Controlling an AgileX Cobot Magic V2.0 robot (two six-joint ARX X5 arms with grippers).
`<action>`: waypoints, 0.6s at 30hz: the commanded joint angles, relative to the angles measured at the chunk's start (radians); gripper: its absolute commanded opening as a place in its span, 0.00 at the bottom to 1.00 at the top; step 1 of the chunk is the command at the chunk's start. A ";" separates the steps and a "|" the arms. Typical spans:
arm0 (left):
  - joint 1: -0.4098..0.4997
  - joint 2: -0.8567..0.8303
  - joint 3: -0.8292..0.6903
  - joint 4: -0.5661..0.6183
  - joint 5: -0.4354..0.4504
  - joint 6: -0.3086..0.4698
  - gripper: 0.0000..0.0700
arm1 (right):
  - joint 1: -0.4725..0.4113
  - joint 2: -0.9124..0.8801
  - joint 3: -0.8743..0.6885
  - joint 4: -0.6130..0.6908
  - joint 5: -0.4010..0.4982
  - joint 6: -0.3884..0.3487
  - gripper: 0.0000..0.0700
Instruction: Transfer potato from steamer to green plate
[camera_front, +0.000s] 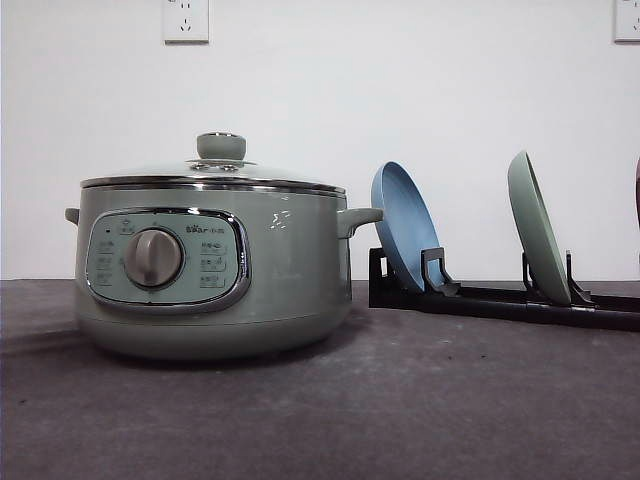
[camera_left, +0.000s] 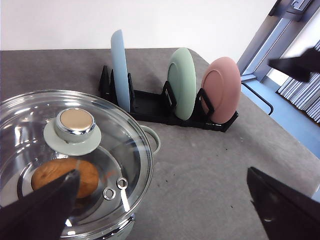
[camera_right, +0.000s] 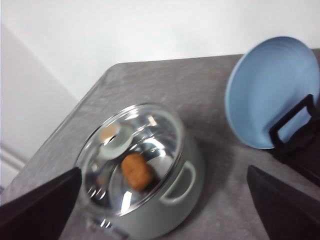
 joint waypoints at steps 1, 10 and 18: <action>-0.004 0.005 0.021 0.006 0.012 0.004 1.00 | -0.015 0.082 0.071 -0.010 0.005 0.029 0.99; -0.004 0.005 0.021 0.006 0.012 0.004 1.00 | -0.085 0.437 0.345 -0.047 0.008 0.027 0.98; -0.004 0.005 0.021 0.007 0.012 0.004 1.00 | -0.118 0.616 0.403 -0.046 0.122 0.017 0.87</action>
